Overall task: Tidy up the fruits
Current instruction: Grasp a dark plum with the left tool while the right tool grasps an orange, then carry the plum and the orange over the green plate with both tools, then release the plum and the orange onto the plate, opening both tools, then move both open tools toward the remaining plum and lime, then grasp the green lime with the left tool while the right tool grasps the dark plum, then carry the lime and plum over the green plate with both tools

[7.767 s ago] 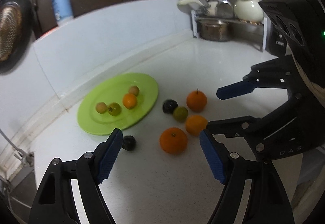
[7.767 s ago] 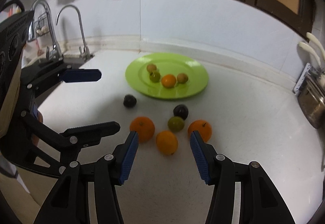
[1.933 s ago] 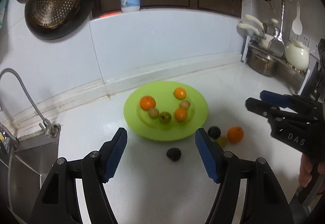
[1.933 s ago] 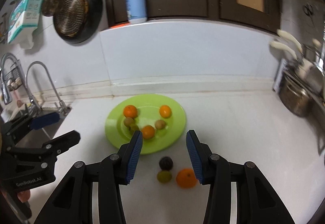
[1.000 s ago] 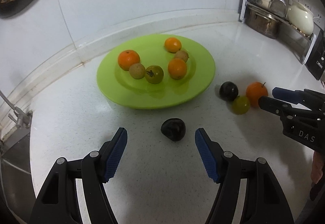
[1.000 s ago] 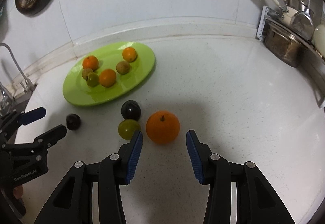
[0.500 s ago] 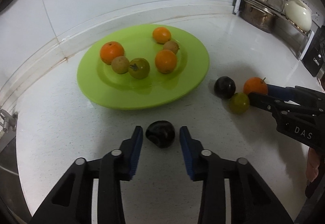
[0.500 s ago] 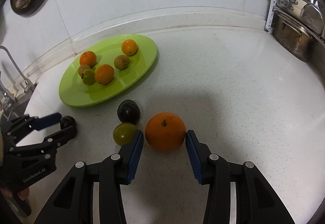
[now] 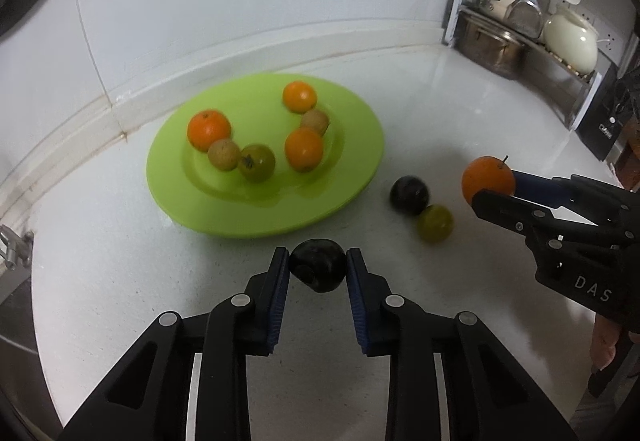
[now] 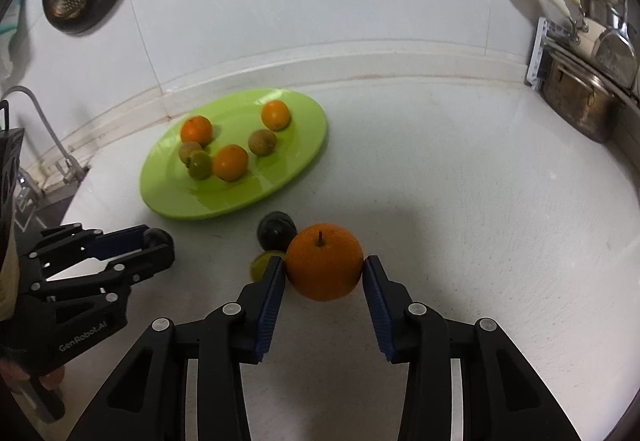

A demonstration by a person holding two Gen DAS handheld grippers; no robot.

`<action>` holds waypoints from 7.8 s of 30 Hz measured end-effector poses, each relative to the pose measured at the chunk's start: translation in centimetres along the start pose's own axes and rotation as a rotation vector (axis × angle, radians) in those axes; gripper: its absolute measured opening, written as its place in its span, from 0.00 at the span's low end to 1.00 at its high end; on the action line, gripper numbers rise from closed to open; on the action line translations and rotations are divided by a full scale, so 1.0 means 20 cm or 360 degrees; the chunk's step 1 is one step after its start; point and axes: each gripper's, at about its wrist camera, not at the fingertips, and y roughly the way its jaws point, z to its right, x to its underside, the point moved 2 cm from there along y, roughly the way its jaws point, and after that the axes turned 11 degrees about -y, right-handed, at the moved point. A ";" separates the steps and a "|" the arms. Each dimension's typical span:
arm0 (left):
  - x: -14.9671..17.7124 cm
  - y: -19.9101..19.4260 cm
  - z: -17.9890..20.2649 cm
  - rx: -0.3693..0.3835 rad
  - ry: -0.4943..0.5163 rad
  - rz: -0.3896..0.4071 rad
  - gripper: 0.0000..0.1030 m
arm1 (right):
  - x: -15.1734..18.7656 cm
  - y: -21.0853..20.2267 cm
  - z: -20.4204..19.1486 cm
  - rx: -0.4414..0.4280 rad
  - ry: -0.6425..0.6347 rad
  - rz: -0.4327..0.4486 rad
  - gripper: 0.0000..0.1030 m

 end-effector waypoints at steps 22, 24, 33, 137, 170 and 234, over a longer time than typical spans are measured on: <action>-0.23 -0.19 -0.02 0.0061 0.0002 0.0178 0.28 | -0.29 -0.14 -0.14 -0.0135 -0.0093 0.0191 0.40; -0.26 -0.18 -0.05 0.0055 0.0003 0.0174 0.28 | -0.32 -0.12 -0.17 -0.0144 -0.0107 0.0188 0.40; -0.40 -0.08 -0.15 0.0036 0.0016 0.0171 0.28 | -0.46 0.00 -0.26 -0.0191 -0.0174 0.0148 0.40; -0.04 0.06 0.43 -0.0009 -0.0117 0.0071 0.55 | 0.06 -0.20 0.25 -0.0077 -0.0308 0.0050 0.48; 0.00 0.09 0.26 -0.0179 -0.0284 0.0014 0.27 | 0.00 0.01 0.15 -0.0350 -0.0308 -0.0030 0.48; -0.16 -0.32 -0.03 -0.0139 -0.0232 0.0292 0.27 | -0.34 -0.21 -0.22 -0.0288 -0.0385 0.0243 0.28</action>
